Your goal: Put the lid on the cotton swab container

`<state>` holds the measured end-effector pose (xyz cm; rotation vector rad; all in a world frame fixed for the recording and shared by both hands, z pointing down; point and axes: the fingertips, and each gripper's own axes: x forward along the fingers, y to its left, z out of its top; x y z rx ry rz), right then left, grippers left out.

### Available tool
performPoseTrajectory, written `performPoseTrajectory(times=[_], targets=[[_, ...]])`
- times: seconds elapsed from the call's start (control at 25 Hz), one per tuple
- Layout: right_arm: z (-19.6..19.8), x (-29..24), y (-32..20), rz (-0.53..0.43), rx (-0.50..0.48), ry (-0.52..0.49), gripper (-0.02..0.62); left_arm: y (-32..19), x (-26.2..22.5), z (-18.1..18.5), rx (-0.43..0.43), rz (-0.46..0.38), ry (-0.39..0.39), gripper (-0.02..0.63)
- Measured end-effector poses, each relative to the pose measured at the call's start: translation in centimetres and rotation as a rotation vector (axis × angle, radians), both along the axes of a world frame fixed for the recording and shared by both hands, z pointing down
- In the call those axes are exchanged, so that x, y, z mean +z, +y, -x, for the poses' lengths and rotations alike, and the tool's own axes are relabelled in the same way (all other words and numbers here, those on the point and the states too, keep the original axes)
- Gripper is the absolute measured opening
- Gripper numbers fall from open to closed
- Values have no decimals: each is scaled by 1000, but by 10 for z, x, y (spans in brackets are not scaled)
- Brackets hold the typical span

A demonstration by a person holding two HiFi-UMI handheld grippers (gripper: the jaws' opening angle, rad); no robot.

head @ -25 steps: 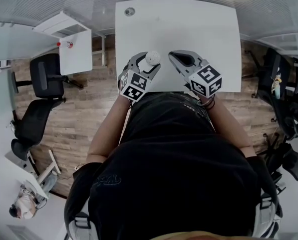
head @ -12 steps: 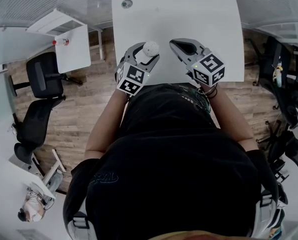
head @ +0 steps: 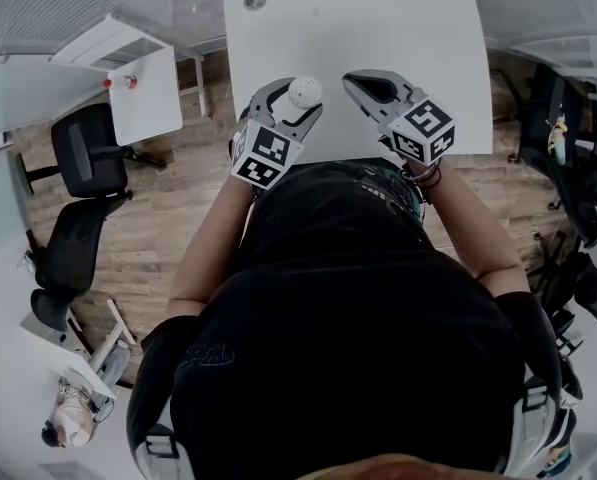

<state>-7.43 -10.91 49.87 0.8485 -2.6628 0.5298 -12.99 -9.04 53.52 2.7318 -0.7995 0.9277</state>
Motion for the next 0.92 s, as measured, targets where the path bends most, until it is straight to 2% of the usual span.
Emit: performPoseTrajectory(times=[0.92], targets=[[-7,-4,-2,6,26,-8,23,3,-9,-7,38,-16,9,268]])
